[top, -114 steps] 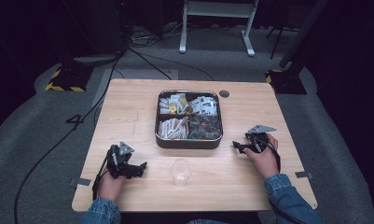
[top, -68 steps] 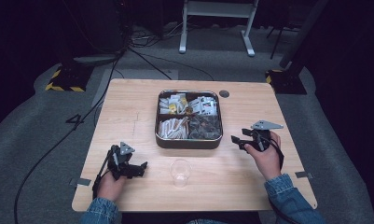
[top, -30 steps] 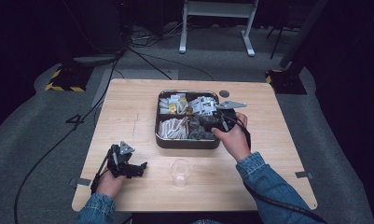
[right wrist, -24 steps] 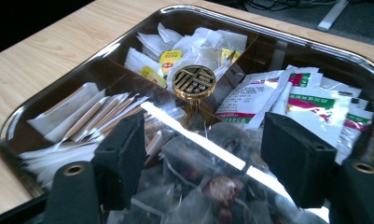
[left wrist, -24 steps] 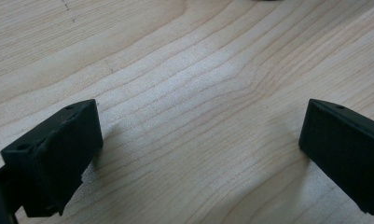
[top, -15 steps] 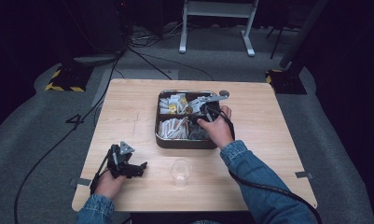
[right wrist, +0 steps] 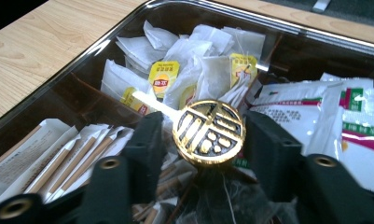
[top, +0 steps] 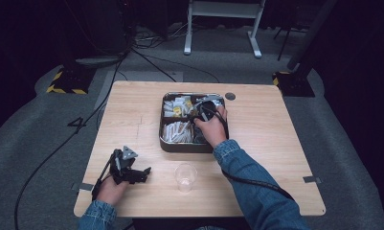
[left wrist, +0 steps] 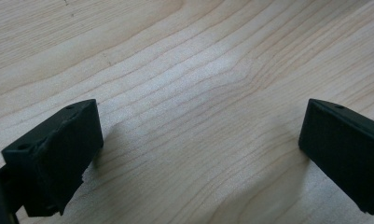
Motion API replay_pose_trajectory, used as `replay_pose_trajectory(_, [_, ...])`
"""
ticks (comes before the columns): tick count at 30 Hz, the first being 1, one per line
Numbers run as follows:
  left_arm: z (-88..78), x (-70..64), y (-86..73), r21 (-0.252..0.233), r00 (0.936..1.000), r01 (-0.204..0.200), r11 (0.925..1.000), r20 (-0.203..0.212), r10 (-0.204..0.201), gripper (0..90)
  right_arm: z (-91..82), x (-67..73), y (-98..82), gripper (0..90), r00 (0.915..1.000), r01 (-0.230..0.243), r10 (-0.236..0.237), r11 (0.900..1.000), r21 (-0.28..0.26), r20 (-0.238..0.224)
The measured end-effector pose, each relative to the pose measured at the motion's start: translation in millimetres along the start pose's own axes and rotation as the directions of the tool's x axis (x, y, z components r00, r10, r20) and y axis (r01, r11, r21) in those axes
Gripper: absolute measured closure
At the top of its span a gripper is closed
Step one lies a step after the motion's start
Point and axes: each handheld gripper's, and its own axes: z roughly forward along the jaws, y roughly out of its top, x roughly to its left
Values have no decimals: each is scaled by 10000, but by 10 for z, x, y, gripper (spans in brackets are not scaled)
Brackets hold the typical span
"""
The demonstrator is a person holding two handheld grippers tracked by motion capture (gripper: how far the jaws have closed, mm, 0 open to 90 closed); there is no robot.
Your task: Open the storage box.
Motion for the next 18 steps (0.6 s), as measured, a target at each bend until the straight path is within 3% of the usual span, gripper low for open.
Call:
replay_pose_trajectory(5, [0, 0, 0, -3, 10000, -1, 10000, 2, 1, 0, 20, 2, 15, 577, 9999, 115, -116, 9999, 77, 114])
replay_pose_trajectory(18, [0, 0, 0, 2, 10000, -4, 10000, 3, 4, 0, 10, -13, 6, 588, 10000, -20, 20, 10000, 22, 37])
